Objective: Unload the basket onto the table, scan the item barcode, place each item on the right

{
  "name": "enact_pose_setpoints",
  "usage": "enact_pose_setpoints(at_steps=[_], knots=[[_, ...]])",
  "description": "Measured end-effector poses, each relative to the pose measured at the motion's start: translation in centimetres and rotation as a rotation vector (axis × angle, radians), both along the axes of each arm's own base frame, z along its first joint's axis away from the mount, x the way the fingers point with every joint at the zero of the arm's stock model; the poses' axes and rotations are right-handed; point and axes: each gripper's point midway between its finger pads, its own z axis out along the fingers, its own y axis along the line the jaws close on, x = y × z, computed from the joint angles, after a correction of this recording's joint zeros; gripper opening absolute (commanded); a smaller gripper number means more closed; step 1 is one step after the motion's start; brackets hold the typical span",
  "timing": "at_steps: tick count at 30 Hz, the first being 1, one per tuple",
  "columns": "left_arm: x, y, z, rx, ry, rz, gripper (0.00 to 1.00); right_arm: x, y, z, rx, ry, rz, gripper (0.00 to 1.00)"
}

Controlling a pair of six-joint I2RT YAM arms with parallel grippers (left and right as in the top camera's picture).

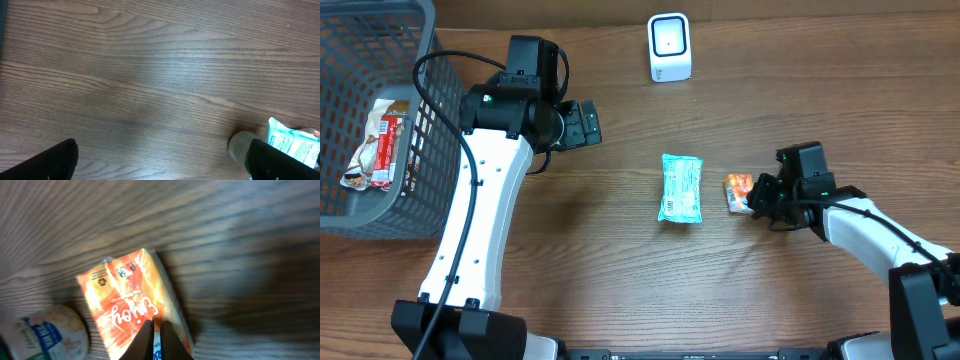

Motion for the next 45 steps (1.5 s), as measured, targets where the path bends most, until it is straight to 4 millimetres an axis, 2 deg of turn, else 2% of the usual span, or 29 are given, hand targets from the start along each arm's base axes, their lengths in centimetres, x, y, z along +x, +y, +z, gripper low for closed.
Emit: enact_pose_setpoints(at_steps=[5,11,13,20,23,24,26,27,28,30,33,36,37,40,45], knots=[[0.0,0.0,0.0,0.000,0.000,0.000,1.00,-0.7,-2.2,0.2,-0.048,0.032,-0.052,0.08],[0.0,0.0,0.0,0.000,0.000,0.000,1.00,-0.5,-3.4,2.6,-0.095,-0.042,-0.062,0.08],[0.0,0.0,0.0,0.000,0.000,0.000,1.00,-0.3,-3.5,3.6,-0.102,-0.079,-0.056,0.14],[0.0,0.0,0.0,0.000,0.000,0.000,1.00,0.1,-1.9,7.1,-0.107,-0.133,0.063,0.33],[0.0,0.0,0.0,0.000,0.000,0.000,1.00,0.9,-0.5,9.4,-0.118,-0.179,0.118,0.37],[0.0,0.0,0.0,0.000,0.000,0.000,1.00,1.3,0.0,10.2,-0.121,-0.204,0.140,0.41],[0.0,0.0,0.0,0.000,0.000,0.000,1.00,1.7,1.3,11.5,-0.126,-0.252,0.191,0.62],[0.0,0.0,0.0,0.000,0.000,0.000,1.00,1.7,2.0,11.9,-0.127,-0.270,0.220,0.84],[0.0,0.0,0.0,0.000,0.000,0.000,1.00,1.7,2.4,12.0,-0.133,-0.284,0.243,1.00],[0.0,0.0,0.0,0.000,0.000,0.000,1.00,1.3,3.5,11.9,-0.138,-0.296,0.294,1.00],[0.0,0.0,0.0,0.000,0.000,0.000,1.00,1.6,3.9,12.1,-0.139,-0.321,0.313,0.99],[0.0,0.0,0.0,0.000,0.000,0.000,1.00,2.1,4.1,12.5,-0.130,-0.343,0.308,0.71],[0.0,0.0,0.0,0.000,0.000,0.000,1.00,2.1,4.1,12.6,-0.126,-0.345,0.302,0.65],[0.0,0.0,0.0,0.000,0.000,0.000,1.00,2.1,4.0,12.5,-0.128,-0.337,0.289,0.55],[0.0,0.0,0.0,0.000,0.000,0.000,1.00,2.0,3.4,11.0,-0.162,-0.284,0.271,0.53]])
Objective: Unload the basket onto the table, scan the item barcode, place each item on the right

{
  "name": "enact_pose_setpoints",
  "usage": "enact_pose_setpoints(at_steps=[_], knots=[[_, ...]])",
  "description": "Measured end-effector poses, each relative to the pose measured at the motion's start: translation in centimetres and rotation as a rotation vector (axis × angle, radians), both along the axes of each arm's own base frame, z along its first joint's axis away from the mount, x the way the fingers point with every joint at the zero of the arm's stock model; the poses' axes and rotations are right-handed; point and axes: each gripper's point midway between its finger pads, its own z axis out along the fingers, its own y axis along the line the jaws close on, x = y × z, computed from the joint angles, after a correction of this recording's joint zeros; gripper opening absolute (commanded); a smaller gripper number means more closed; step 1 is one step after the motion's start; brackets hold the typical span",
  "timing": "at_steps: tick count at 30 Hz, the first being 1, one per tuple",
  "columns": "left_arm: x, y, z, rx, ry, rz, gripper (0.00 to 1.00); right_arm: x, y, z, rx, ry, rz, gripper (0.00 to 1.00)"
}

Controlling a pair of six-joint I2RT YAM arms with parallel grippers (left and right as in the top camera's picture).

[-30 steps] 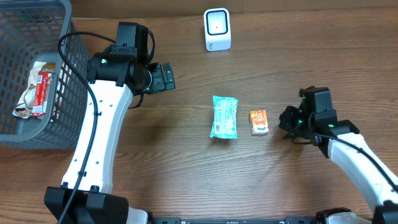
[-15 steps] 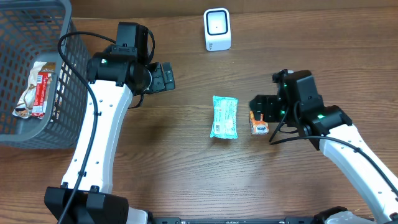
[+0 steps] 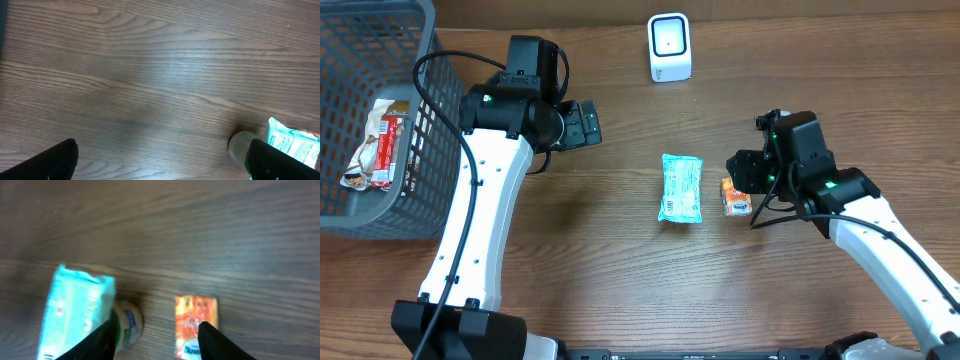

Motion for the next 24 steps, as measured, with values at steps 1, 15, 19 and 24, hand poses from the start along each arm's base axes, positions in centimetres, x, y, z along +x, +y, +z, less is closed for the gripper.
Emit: enact_pose_setpoints(at_steps=[1,15,19,24], knots=[[0.0,0.0,0.0,0.000,0.000,0.000,1.00,0.0,0.0,-0.5,-0.009,0.012,0.000,0.53],[0.0,0.0,0.0,0.000,0.000,0.000,1.00,-1.3,1.6,-5.3,-0.186,0.083,0.080,0.46],[0.0,0.0,0.0,0.000,0.000,0.000,1.00,-1.5,2.0,-5.7,-0.252,0.059,0.089,0.42],[0.0,0.0,0.0,0.000,0.000,0.000,1.00,-1.7,2.2,-6.0,-0.299,0.045,0.093,0.41]])
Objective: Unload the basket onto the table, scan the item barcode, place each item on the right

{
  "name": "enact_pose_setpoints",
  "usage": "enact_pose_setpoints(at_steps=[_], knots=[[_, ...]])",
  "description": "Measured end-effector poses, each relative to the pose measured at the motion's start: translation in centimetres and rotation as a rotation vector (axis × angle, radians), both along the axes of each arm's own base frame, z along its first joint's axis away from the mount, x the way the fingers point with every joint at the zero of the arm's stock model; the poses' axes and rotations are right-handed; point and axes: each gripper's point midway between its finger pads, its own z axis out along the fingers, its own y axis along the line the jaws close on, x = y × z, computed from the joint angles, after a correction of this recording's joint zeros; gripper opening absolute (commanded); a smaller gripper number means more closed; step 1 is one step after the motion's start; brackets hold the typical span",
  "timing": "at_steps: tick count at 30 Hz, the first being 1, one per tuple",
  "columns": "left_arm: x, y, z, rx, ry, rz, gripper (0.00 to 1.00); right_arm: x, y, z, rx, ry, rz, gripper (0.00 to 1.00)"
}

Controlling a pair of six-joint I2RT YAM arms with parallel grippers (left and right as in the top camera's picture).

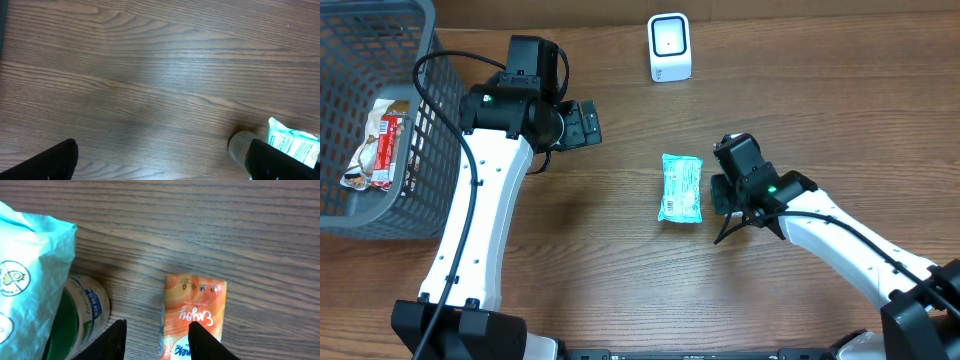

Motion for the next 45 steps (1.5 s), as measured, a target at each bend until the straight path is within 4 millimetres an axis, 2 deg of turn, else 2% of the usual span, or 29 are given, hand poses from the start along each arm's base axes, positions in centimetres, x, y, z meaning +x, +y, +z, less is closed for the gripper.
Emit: enact_pose_setpoints(at_steps=[4,12,16,45], knots=[[0.0,0.0,0.0,0.000,0.000,0.000,1.00,0.0,-0.1,-0.4,-0.019,0.000,-0.002,0.38],[0.0,0.0,0.0,0.000,0.000,0.000,1.00,-0.1,-1.0,-3.6,-0.102,0.060,-0.018,0.36],[0.0,0.0,0.0,0.000,0.000,0.000,1.00,-0.3,-1.2,-4.4,-0.121,0.076,-0.019,0.33],[0.0,0.0,0.0,0.000,0.000,0.000,1.00,0.2,-1.1,-4.4,-0.111,0.062,-0.039,0.32]])
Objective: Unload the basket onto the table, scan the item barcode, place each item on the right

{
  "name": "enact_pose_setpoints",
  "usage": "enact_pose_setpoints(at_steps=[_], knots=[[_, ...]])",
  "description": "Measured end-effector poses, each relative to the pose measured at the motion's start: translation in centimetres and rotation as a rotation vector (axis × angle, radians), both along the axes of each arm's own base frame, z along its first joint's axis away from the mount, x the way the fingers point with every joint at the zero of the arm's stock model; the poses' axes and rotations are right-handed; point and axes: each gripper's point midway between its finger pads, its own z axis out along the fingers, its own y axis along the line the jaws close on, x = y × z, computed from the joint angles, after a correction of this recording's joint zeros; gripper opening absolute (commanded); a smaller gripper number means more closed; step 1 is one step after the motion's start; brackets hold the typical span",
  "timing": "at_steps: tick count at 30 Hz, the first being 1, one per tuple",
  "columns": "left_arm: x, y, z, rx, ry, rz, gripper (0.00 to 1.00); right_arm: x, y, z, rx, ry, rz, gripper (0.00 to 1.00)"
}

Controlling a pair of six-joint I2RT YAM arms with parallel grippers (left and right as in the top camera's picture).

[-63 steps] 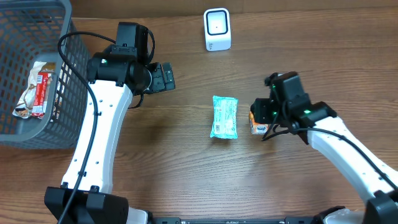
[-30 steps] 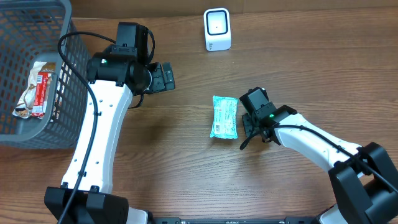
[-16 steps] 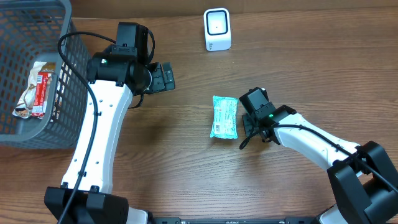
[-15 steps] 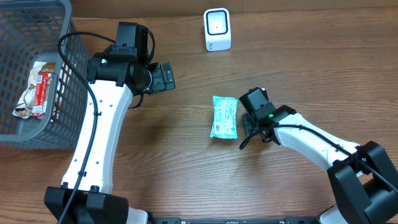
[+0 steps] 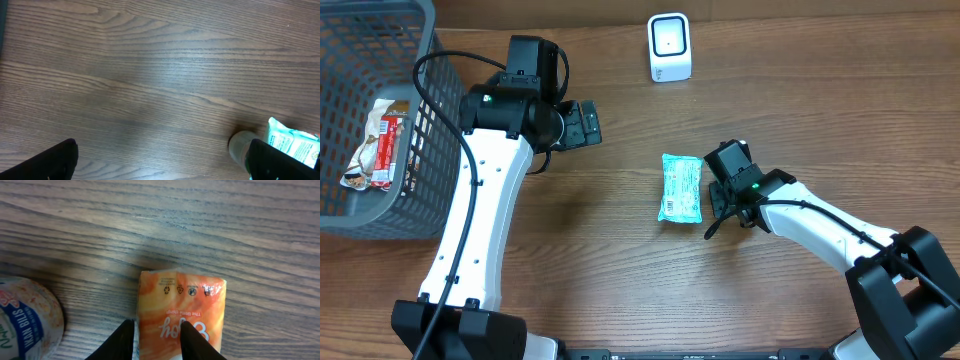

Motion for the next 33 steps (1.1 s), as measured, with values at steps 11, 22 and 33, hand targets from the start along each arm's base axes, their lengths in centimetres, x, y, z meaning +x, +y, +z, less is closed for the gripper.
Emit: enact_pose_setpoints(at_steps=[11,22,33], knots=[[0.0,0.0,0.0,0.000,0.000,0.000,1.00,-0.1,-0.2,-0.9,-0.026,0.013,-0.007,0.04],[0.0,0.0,0.0,0.000,0.000,0.000,1.00,-0.3,-1.0,2.4,0.092,0.030,-0.083,0.04],[0.0,0.0,0.0,0.000,0.000,0.000,1.00,2.3,-5.3,7.9,0.615,0.064,-0.233,0.04]])
